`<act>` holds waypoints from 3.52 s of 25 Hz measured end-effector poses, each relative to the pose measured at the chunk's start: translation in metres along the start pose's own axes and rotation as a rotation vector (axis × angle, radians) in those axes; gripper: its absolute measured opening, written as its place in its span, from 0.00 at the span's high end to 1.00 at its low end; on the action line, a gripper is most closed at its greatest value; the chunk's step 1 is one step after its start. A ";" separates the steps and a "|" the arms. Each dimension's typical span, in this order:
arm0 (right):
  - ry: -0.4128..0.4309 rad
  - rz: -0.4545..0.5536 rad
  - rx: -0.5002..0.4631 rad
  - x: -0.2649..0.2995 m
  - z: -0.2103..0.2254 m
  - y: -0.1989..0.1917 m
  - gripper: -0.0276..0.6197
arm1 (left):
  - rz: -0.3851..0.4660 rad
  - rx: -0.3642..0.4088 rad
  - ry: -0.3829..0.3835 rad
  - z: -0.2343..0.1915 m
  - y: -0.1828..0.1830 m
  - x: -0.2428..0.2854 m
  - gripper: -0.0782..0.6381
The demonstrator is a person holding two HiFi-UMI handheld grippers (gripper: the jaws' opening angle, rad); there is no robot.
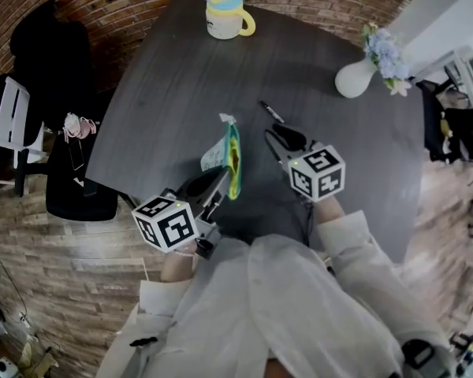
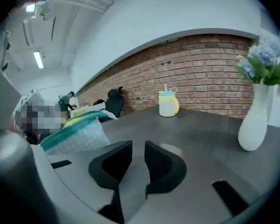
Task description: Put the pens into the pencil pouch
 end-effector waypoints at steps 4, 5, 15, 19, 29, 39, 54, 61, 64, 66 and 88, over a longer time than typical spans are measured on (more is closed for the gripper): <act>-0.047 -0.107 -0.043 0.021 0.020 -0.006 0.86 | 0.006 -0.004 -0.001 -0.001 0.001 0.001 0.86; -0.056 -0.127 -0.050 0.027 0.025 -0.007 0.86 | 0.006 -0.001 -0.003 -0.001 0.001 0.002 0.86; -0.182 -0.315 -0.167 0.069 0.073 -0.017 0.86 | -0.003 -0.013 -0.037 0.001 -0.001 0.010 0.86; -0.172 -0.351 -0.137 0.086 0.086 -0.020 0.86 | 0.009 -0.054 -0.045 0.003 -0.001 0.011 0.86; -0.181 -0.459 -0.119 0.106 0.102 -0.029 0.86 | 0.009 -0.066 -0.050 -0.003 -0.003 0.016 0.86; -0.166 -0.476 -0.098 0.106 0.101 -0.031 0.90 | 0.005 -0.075 -0.044 -0.003 -0.002 0.015 0.86; -0.073 -0.259 -0.026 0.053 0.051 0.003 0.90 | 0.047 -0.118 -0.080 -0.009 -0.006 0.004 0.86; 0.009 -0.121 -0.033 0.021 0.011 0.034 0.90 | 0.053 -0.103 -0.062 -0.009 -0.008 0.000 0.86; 0.083 -0.036 -0.002 0.007 -0.010 0.050 0.90 | 0.050 -0.094 -0.057 -0.009 -0.010 -0.001 0.86; 0.126 0.024 0.019 -0.005 -0.025 0.062 0.90 | 0.049 -0.098 -0.051 -0.009 -0.011 -0.002 0.86; 0.481 0.318 -0.013 -0.050 -0.145 0.119 0.90 | 0.035 -0.088 -0.027 -0.007 -0.021 -0.010 0.86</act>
Point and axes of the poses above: the fingertips, and each gripper's own axes: x forward along the fingers, z to its right, y out of its top, the point moved 2 cm from there along -x, backward along the fingers, and after that the axes turned 14 degrees about -z, right-handed, at the moved point
